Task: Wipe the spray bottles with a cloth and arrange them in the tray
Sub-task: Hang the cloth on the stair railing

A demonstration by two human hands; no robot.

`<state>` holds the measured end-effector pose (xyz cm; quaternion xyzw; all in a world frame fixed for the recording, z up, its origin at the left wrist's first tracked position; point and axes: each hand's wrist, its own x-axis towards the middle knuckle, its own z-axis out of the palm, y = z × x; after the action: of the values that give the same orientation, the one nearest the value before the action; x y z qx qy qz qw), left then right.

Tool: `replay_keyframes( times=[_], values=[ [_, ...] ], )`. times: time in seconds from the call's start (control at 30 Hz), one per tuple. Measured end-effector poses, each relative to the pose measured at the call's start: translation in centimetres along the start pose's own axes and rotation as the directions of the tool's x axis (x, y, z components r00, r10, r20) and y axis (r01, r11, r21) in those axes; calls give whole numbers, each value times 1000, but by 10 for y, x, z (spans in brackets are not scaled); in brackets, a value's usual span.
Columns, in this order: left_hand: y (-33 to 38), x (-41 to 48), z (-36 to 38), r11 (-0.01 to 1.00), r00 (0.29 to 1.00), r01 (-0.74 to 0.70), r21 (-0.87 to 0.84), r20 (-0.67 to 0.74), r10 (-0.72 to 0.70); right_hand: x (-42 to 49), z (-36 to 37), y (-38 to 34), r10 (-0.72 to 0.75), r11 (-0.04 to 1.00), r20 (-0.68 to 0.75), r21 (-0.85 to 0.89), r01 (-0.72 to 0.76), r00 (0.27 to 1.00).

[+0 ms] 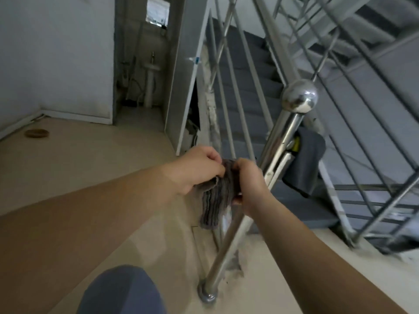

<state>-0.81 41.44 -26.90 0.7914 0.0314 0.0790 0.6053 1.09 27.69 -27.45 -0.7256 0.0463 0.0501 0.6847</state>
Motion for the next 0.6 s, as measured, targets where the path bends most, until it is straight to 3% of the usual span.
replay_keyframes(
  times=[0.1, 0.27, 0.4, 0.47, 0.53, 0.6],
  values=[
    [39, 20, 43, 999, 994, -37, 0, 99, 36, 15, -46, -18, -152, 983, -178, 79, 169, 972],
    [92, 39, 89, 984, 958, -175, 21, 236, 165, 30, -112, -60, -313, 938, -385, 19, 346, 869],
    [126, 47, 101, 954, 923, -300, -9, 248, 293, 51, -140, -108, -529, 834, -524, -176, 524, 667],
    [131, 51, 102, 949, 925, -312, 40, 242, 293, 68, -143, -130, -587, 803, -538, -295, 517, 604],
    [128, 52, 101, 952, 932, -297, 75, 239, 272, 89, -140, -139, -596, 801, -479, -421, 427, 645],
    [121, 51, 99, 958, 938, -278, 69, 233, 256, 111, -139, -135, -565, 754, -360, -590, 288, 742]
  ],
)
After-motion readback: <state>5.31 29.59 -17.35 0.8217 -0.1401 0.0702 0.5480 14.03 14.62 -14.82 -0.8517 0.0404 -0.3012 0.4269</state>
